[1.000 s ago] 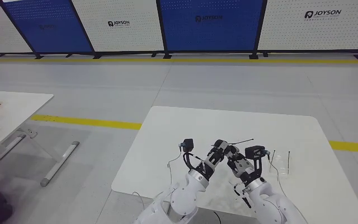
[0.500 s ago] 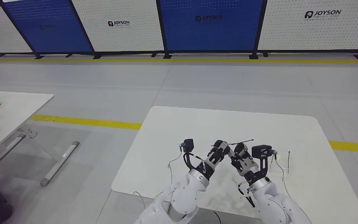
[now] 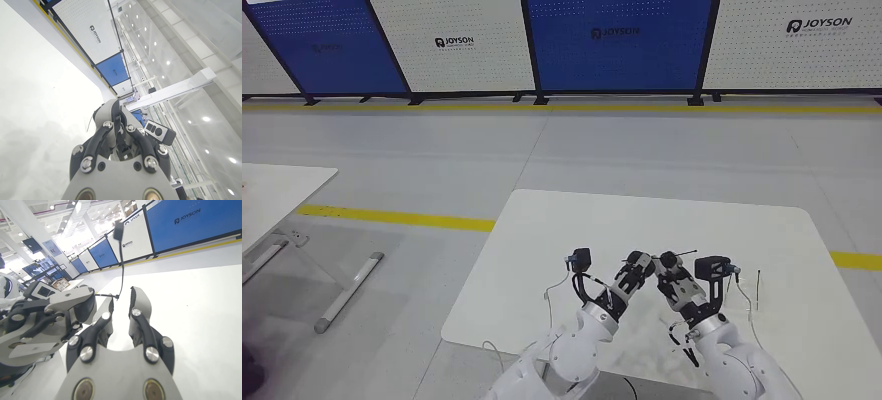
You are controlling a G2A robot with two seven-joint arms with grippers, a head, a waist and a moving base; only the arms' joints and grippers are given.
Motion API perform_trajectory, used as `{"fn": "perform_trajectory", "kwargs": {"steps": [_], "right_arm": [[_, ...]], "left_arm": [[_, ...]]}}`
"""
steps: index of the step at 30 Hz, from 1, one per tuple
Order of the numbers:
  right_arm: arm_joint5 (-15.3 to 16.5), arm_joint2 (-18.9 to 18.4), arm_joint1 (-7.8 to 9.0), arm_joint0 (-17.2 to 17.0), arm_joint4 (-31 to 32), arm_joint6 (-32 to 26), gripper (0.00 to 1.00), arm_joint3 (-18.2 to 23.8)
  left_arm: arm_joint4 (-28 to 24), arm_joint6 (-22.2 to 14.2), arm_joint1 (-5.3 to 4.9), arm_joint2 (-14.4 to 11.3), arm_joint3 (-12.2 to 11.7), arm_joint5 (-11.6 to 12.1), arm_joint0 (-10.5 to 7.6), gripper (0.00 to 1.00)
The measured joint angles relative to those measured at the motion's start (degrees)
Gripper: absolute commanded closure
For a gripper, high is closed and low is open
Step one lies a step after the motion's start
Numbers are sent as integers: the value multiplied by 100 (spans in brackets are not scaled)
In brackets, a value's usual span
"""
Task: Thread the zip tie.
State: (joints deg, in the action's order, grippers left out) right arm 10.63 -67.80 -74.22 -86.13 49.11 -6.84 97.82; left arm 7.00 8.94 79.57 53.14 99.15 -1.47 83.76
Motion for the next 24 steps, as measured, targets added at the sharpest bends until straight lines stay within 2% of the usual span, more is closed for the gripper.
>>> {"fn": "perform_trajectory", "kwargs": {"steps": [12,24], "right_arm": [[12,29,0,21,9,9,100,-28],[16,173,-5,102,113,-197,100,-145]], "left_arm": [[-28,-3,14,33,-16,2,-26,100],[52,-46,3,98,187,156,18,100]]}}
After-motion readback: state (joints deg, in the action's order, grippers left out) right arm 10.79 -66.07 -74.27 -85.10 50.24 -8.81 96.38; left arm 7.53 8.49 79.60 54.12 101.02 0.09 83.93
